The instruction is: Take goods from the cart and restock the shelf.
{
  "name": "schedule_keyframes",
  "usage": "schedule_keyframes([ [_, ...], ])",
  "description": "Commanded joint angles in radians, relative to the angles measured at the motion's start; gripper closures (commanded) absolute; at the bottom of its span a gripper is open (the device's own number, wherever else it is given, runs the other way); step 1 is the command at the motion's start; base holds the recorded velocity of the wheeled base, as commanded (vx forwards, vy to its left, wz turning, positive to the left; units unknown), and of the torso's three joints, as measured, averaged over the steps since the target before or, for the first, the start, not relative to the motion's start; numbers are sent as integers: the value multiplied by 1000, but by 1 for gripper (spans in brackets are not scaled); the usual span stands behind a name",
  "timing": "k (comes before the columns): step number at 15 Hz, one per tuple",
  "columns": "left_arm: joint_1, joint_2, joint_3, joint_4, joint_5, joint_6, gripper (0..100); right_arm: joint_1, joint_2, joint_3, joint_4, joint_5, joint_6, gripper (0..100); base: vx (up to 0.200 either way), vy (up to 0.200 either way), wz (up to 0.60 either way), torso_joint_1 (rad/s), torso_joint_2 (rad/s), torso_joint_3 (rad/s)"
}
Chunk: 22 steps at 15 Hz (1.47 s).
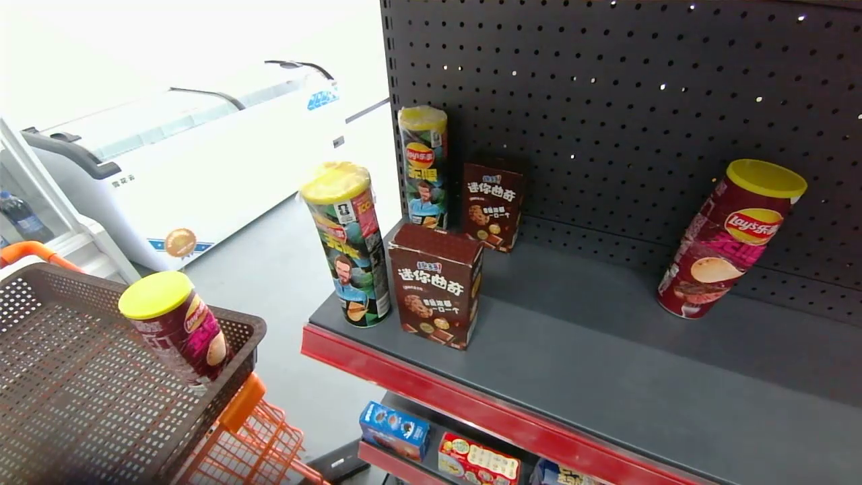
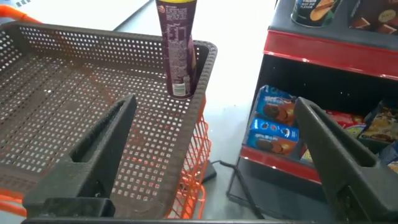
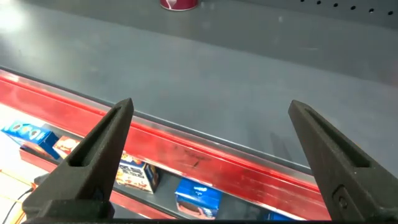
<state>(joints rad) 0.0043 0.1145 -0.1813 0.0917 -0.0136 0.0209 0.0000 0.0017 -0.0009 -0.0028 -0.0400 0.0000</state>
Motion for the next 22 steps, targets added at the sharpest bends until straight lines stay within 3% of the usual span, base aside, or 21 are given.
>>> schedule_keyframes([
  [1, -1, 195, -101, 19, 9, 2, 0, 0, 1, 1, 0, 0, 0, 0, 0, 0, 0, 0, 0, 0],
  [4, -21, 337, -142, 5, 35, 5, 0, 0, 1, -1, 0, 0, 0, 0, 0, 0, 0, 0, 0, 0],
  [8, 8, 496, -152, -32, 57, -6, 0, 0, 1, -1, 0, 0, 0, 0, 0, 0, 0, 0, 0, 0],
  [13, 26, 794, -150, -310, 55, -4, 0, 0, 1, 1, 0, 0, 0, 0, 0, 0, 0, 0, 0, 0],
  [14, 42, 847, -150, -346, 58, 11, 0, 0, 1, 1, 0, 0, 0, 0, 0, 0, 0, 0, 0, 0],
  [15, 65, 933, -147, -398, 89, 74, 0, 0, 1, 1, 0, 0, 0, 0, 0, 0, 0, 0, 0, 0],
  [16, 65, 969, -142, -426, 93, 90, 0, 0, 1, -1, 0, 0, 0, 0, 0, 0, 0, 0, 0, 0],
  [17, 62, 999, -139, -452, 93, 93, 0, 0, 1, -1, 0, 0, 0, 0, 0, 0, 0, 0, 0, 0],
  [20, 69, 1225, -138, -701, 93, 76, 0, 0, 1, -1, 0, 0, 0, 0, 0, 0, 0, 0, 0, 0],
  [22, 62, 1309, -138, -799, 93, 76, 0, 0, 1, -1, 0, 0, 0, 0, 0, 0, 0, 0, 0, 0],
])
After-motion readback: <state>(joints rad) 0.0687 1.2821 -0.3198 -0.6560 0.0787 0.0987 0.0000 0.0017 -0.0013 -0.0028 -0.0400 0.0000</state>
